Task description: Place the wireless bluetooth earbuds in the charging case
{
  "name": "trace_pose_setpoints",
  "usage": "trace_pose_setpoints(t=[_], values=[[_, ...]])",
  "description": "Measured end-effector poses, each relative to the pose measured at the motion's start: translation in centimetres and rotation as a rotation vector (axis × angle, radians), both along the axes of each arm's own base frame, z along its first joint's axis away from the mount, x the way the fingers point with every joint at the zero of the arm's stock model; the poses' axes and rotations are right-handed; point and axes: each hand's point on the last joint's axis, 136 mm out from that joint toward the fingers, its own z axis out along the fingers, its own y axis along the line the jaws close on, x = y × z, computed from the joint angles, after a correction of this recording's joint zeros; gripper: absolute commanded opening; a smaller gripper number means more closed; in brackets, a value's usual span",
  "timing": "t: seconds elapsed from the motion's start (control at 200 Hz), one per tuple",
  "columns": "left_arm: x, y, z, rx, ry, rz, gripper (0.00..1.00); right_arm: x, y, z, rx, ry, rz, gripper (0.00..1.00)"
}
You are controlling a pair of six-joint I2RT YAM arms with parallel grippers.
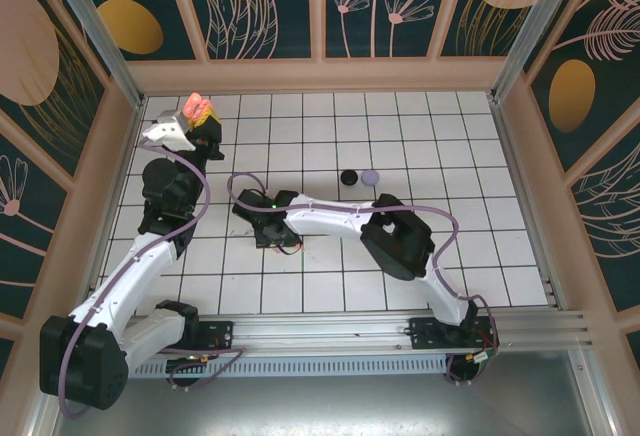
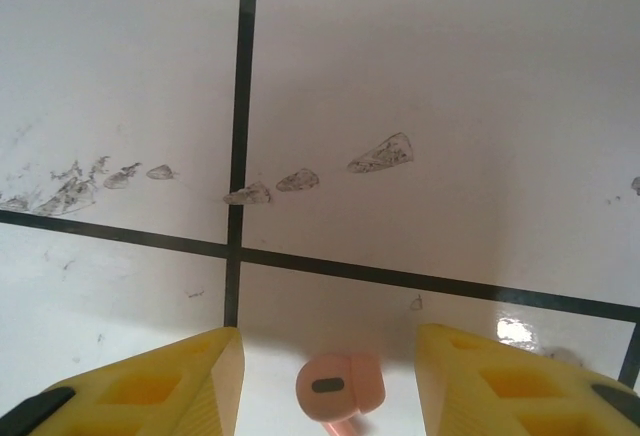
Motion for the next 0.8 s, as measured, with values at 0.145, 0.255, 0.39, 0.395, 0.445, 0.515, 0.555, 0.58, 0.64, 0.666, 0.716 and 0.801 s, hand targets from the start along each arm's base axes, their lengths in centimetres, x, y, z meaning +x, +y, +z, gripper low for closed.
trace_pose_setpoints(t=[0.145,0.255,0.39,0.395,0.445,0.515,0.555,0.58,0.64,0.666,0.716,0.801], values=[[-0.02,0.03,0.03,-0.001,-0.003,0.001,0.0,-0.01,-0.04,-0.47,-0.011,0.005,0.0,0.48],[-0.02,0.04,0.03,-0.001,-0.004,0.001,0.0,0.02,-0.09,-0.7,-0.018,0.004,-0.001,0.46],[-0.04,0.08,0.05,-0.002,-0.007,0.003,0.0,0.0,-0.07,-0.61,-0.019,0.005,0.0,0.44],[-0.04,0.08,0.05,-0.002,-0.007,0.003,0.0,0.0,-0.07,-0.61,-0.019,0.005,0.0,0.44],[-0.05,0.09,0.06,-0.002,-0.008,0.003,0.0,-0.05,-0.04,-0.63,-0.019,0.005,0.001,0.43],[-0.05,0.09,0.08,-0.003,-0.009,0.003,0.0,-0.09,-0.03,-0.68,-0.022,0.003,0.002,0.43],[-0.05,0.1,0.07,-0.002,-0.009,0.003,0.0,-0.1,-0.03,-0.68,-0.022,0.002,0.002,0.43],[-0.05,0.13,0.05,-0.002,-0.008,0.004,0.0,-0.11,-0.02,-0.67,-0.022,0.002,0.003,0.43],[-0.05,0.13,0.08,-0.003,-0.01,0.005,0.0,-0.12,-0.02,-0.67,-0.022,0.002,0.003,0.43],[-0.05,0.16,0.1,-0.003,-0.011,0.005,0.0,-0.14,-0.01,-0.67,-0.022,0.002,0.003,0.43],[-0.06,0.16,0.12,-0.003,-0.011,0.005,0.0,-0.15,-0.01,-0.69,-0.023,0.002,0.003,0.43],[-0.07,0.16,0.16,-0.004,-0.013,0.005,0.0,-0.14,-0.05,-0.75,-0.026,0.001,0.003,0.42]])
